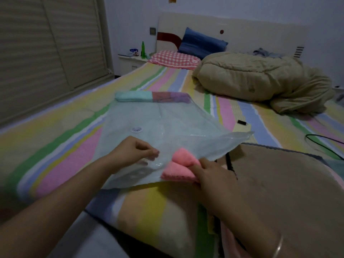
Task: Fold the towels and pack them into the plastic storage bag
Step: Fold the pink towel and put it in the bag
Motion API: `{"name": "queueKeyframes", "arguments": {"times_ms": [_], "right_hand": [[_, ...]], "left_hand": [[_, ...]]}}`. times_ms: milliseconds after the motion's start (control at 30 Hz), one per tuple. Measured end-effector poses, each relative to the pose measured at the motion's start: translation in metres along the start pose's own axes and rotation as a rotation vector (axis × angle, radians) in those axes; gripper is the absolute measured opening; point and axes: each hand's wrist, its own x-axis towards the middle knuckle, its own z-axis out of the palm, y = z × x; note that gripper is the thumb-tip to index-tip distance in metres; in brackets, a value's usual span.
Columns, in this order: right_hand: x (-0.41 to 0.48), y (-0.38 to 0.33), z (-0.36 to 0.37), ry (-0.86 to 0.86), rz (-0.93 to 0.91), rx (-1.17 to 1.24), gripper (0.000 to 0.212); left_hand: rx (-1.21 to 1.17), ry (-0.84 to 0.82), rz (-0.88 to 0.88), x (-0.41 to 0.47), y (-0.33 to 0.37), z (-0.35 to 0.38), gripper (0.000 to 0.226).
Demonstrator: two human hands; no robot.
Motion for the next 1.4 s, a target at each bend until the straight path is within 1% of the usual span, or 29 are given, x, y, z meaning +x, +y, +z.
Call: {"name": "queueKeyframes", "arguments": {"times_ms": [67,100,167,233,300,367,467,500,533,567,600,667,700,767,833,900,933,1000,1067,1133,1200,1267,1300,1367,1400], "right_hand": [[0.006,-0.002,0.004,-0.166,0.039,-0.001,0.037],[0.01,-0.004,0.001,-0.192,0.054,0.02,0.036],[0.025,-0.013,-0.005,-0.144,0.081,0.093,0.035],[0.048,-0.024,-0.011,-0.078,0.146,0.191,0.032],[0.082,-0.033,-0.011,-0.08,0.236,0.276,0.029],[0.121,-0.038,0.0,-0.155,0.291,0.309,0.032],[0.176,-0.045,0.027,-0.23,0.309,0.379,0.026],[0.191,-0.048,0.04,-0.213,0.321,0.426,0.026],[0.206,-0.049,0.054,-0.164,0.323,0.443,0.024],[0.219,-0.051,0.068,-0.102,0.321,0.443,0.023],[0.232,-0.052,0.08,-0.047,0.307,0.445,0.025],[0.254,-0.051,0.101,0.017,0.221,0.417,0.044],[0.264,-0.049,0.108,0.043,0.176,0.391,0.052],[0.285,-0.047,0.122,0.08,0.117,0.363,0.058],[0.311,-0.046,0.135,0.126,0.1,0.337,0.061],[0.342,-0.046,0.15,0.102,0.105,0.348,0.058],[0.357,-0.047,0.157,0.094,0.096,0.377,0.056],[0.383,-0.051,0.162,0.099,0.079,0.445,0.048],[0.406,-0.058,0.162,0.078,0.109,0.471,0.04],[0.428,-0.067,0.163,0.021,0.124,0.531,0.038],[0.447,-0.074,0.17,-0.052,0.157,0.722,0.034],[0.454,-0.08,0.176,-0.14,0.284,0.899,0.023],[0.452,-0.083,0.174,-0.142,0.295,0.981,0.024],[0.452,-0.082,0.168,-0.078,0.256,1.075,0.026],[0.447,-0.074,0.166,-0.116,0.297,1.171,0.025]], "left_hand": [[0.019,0.108,0.089,0.001,0.007,-0.002,0.011],[0.042,0.162,0.143,0.002,0.011,-0.003,0.011],[0.082,0.243,0.234,0.002,0.022,-0.008,0.012],[0.085,0.248,0.265,0.002,0.037,-0.015,0.013],[0.085,0.163,0.224,0.003,0.055,-0.025,0.014],[0.076,0.049,0.15,0.007,0.071,-0.036,0.016],[-0.116,-0.156,0.048,0.016,0.081,-0.058,0.019],[-0.163,-0.173,0.046,0.022,0.078,-0.066,0.021],[-0.197,-0.136,0.048,0.029,0.072,-0.076,0.021],[-0.229,-0.043,0.045,0.039,0.061,-0.086,0.02],[-0.256,0.094,0.035,0.051,0.044,-0.098,0.018],[-0.265,0.412,-0.015,0.083,-0.006,-0.122,0.013],[-0.244,0.546,-0.059,0.1,-0.034,-0.134,0.013],[-0.245,0.691,-0.156,0.131,-0.086,-0.151,0.012],[-0.386,0.738,-0.186,0.161,-0.123,-0.159,0.014],[-0.546,0.715,-0.176,0.18,-0.137,-0.159,0.021],[-0.592,0.688,-0.166,0.186,-0.142,-0.157,0.021],[-0.598,0.623,-0.129,0.192,-0.146,-0.151,0.02],[-0.559,0.542,-0.072,0.192,-0.146,-0.147,0.024],[-0.522,0.492,-0.034,0.188,-0.143,-0.148,0.032],[-0.559,0.469,-0.016,0.188,-0.144,-0.15,0.048],[-0.595,0.421,-0.012,0.189,-0.149,-0.152,0.064],[-0.596,0.402,-0.02,0.19,-0.151,-0.152,0.066],[-0.59,0.377,-0.03,0.189,-0.154,-0.153,0.062],[-0.585,0.365,-0.03,0.189,-0.154,-0.153,0.06]]}}
